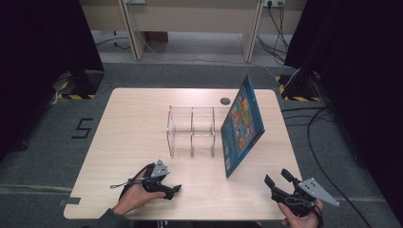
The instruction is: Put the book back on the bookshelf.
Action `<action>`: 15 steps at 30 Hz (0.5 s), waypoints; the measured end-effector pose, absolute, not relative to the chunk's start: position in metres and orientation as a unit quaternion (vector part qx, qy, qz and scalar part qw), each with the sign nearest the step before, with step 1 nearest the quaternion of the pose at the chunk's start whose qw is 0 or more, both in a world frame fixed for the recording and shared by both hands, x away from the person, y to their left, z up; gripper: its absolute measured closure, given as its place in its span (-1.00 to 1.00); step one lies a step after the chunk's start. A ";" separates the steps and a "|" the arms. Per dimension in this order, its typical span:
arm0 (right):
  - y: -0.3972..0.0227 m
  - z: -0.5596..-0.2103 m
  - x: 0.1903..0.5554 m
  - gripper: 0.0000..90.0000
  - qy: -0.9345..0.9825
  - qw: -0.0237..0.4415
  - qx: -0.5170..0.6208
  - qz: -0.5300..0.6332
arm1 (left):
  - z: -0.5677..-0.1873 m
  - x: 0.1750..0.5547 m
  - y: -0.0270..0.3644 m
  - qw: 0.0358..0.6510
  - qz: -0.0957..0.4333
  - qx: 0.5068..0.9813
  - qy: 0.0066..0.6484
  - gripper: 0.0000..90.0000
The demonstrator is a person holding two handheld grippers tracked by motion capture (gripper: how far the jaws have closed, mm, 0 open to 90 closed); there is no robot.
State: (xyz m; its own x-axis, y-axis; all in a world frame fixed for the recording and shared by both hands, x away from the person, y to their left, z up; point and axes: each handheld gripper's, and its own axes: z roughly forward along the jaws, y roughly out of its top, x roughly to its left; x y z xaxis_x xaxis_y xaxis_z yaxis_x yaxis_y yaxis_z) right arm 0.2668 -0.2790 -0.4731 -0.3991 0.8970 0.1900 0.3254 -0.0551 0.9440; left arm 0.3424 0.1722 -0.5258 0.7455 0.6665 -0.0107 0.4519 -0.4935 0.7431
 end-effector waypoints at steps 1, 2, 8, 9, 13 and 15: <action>-0.280 -0.473 0.267 -0.43 0.637 0.266 0.480 0.542 | -0.526 0.342 0.172 0.382 0.140 0.853 0.328 -0.86; -0.281 -0.474 0.266 -0.43 0.637 0.262 0.483 0.541 | -0.526 0.342 0.172 0.382 0.140 0.853 0.328 -0.86; -0.285 -0.476 0.264 -0.50 0.652 0.263 0.480 0.524 | -0.526 0.342 0.172 0.382 0.141 0.853 0.328 -0.86; -0.285 -0.476 0.264 -0.50 0.658 0.264 0.475 0.520 | -0.526 0.342 0.172 0.382 0.141 0.853 0.328 -0.86; -0.284 -0.479 0.261 -0.50 0.673 0.254 0.471 0.511 | -0.526 0.342 0.172 0.382 0.141 0.853 0.328 -0.86; -0.284 -0.479 0.261 -0.50 0.680 0.258 0.466 0.504 | -0.526 0.342 0.172 0.382 0.141 0.853 0.328 -0.86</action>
State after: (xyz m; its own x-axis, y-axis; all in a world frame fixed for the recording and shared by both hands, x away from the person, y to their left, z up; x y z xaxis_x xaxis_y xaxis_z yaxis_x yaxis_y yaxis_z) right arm 0.2606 -0.2839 -0.4790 -0.4315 0.8942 0.1190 0.3740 0.0572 0.9256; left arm 0.3424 0.1722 -0.5258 0.7450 0.6670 -0.0109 0.4524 -0.4931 0.7431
